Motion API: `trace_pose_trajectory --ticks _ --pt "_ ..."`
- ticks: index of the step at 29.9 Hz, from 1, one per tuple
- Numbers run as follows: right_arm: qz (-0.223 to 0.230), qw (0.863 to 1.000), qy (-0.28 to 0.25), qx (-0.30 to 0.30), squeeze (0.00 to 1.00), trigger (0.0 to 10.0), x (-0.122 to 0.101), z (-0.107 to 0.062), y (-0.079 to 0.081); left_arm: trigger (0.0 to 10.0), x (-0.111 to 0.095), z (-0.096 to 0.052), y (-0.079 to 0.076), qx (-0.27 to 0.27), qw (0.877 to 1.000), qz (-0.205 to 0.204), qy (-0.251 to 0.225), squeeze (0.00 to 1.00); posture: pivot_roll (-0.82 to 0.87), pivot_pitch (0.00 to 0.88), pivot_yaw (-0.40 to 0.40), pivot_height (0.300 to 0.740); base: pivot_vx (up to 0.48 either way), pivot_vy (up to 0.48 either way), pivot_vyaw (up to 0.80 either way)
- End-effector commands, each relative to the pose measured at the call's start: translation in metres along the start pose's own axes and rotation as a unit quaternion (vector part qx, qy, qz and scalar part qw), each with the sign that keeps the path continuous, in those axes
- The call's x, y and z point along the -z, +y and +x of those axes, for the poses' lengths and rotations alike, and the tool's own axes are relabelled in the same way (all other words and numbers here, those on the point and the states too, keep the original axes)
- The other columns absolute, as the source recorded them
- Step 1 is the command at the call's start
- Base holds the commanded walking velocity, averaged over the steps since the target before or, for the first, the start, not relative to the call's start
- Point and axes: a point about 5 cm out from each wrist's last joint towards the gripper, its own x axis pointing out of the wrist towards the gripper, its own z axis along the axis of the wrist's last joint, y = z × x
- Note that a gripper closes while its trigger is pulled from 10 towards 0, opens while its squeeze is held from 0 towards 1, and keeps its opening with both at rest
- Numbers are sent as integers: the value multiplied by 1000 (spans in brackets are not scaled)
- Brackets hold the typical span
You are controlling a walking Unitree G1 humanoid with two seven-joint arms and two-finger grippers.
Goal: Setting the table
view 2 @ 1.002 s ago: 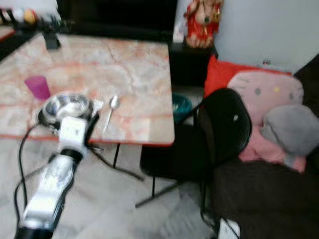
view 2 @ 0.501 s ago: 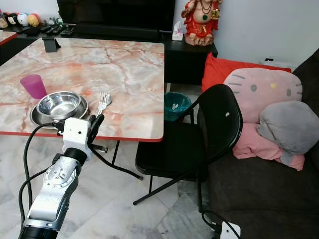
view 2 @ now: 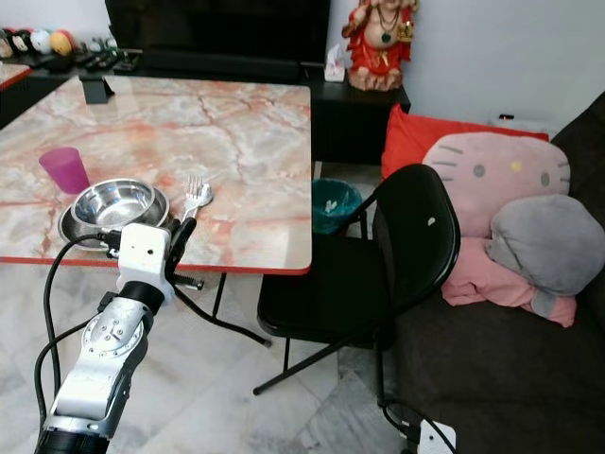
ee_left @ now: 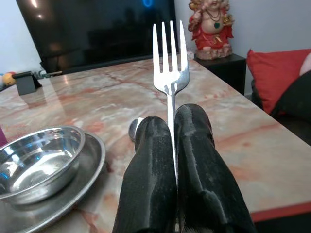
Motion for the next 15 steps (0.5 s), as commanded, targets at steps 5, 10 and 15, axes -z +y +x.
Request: trace_pose_trajectory --ticks 5,10,15 --pt "-3 1000 1 -2 0 10000 -1 0 -1 10000 -2 2 0 -1 1000 -1 -1 0 96 0 -64 740 337 0 0" --pt "-4 1000 2 -1 0 10000 -1 0 -1 10000 -2 2 -1 0 1000 -2 -1 0 97 0 -65 740 340 0 0" --pt "-4 1000 2 -1 0 10000 0 0 -1 10000 -2 2 -2 4 1000 -2 -1 0 98 0 -66 740 344 0 0"
